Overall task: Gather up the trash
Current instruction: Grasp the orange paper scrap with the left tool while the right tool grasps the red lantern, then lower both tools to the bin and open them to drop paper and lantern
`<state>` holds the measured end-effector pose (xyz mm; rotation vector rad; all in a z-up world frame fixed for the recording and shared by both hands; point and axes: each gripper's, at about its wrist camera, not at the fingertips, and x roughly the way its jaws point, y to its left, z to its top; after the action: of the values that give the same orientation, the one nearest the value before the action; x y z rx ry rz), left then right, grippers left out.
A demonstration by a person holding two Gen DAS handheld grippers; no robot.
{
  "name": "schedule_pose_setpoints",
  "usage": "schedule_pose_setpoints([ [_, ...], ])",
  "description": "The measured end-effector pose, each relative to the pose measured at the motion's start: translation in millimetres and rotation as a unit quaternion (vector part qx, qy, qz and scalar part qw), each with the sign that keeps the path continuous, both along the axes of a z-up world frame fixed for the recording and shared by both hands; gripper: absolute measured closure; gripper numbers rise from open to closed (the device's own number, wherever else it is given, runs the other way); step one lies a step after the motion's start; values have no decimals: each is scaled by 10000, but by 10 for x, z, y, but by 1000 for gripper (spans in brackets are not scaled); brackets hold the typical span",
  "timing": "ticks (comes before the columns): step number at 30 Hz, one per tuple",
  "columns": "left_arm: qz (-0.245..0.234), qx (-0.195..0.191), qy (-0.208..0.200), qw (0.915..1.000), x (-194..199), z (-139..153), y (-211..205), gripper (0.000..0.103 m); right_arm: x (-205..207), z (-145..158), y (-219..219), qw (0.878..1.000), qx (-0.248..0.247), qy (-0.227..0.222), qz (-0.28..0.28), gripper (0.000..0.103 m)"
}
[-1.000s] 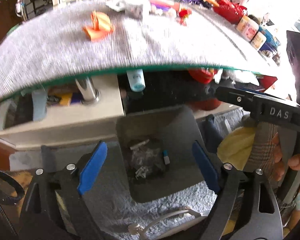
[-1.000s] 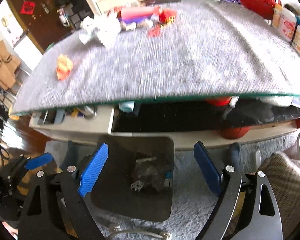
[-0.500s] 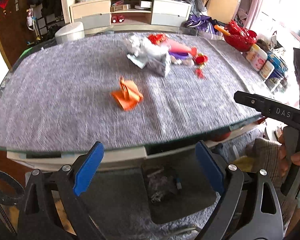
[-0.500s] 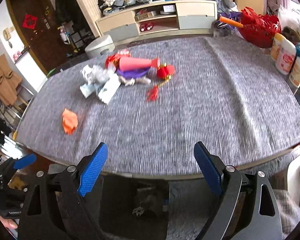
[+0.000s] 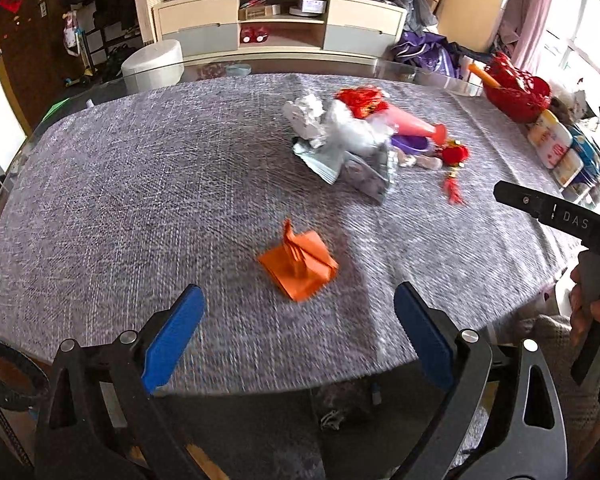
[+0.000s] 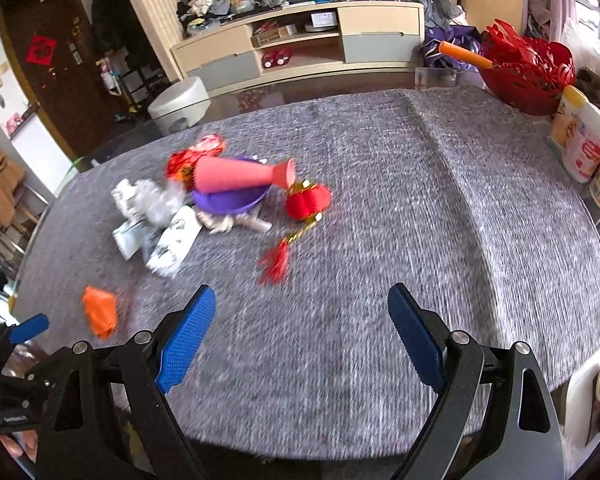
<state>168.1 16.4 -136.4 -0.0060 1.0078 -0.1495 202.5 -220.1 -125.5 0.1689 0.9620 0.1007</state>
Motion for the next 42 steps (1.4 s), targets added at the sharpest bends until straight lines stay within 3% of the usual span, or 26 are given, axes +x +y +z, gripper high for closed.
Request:
schedule_pose_setpoints([
  [6, 25, -24, 172, 9998, 182, -160, 4, 21, 258, -105, -14, 10000, -86, -10, -38, 16],
  [8, 10, -10, 225, 9997, 225, -221, -7, 28, 356, -162, -30, 10000, -68, 11, -38, 23],
  [10, -5, -29, 304, 9995, 275, -287, -13, 45, 431, -213, -60, 10000, 18, 16, -72, 32],
  [12, -32, -71, 395, 9992, 329, -354, -18, 53, 488, -254, -74, 9999, 83, 26, -89, 37],
  [17, -79, -9, 290, 9995, 394, -380, -42, 55, 642, -334, -85, 9999, 159, -35, -24, 40],
  [19, -69, -27, 247, 9997, 424, -382, -30, 61, 695, -364, -77, 9999, 144, -35, -10, 43],
  [22, -57, -102, 207, 9997, 468, -379, -19, 63, 753, -359, -59, 9999, 41, -122, 5, 47],
  [26, -29, -162, 171, 9997, 499, -373, -19, 64, 763, -349, -32, 9998, 101, -111, 96, 66],
  [31, -78, -264, 210, 9994, 464, -348, -9, 67, 690, -298, -25, 9999, 75, -64, 132, 66],
  [38, -175, -303, -46, 9994, 202, -84, -38, 67, 324, 119, -57, 9993, 100, -324, 138, 66],
  [42, -197, -515, -288, 9981, -7, 172, -25, 67, 41, 421, 5, 9981, 101, -572, 216, 66],
])
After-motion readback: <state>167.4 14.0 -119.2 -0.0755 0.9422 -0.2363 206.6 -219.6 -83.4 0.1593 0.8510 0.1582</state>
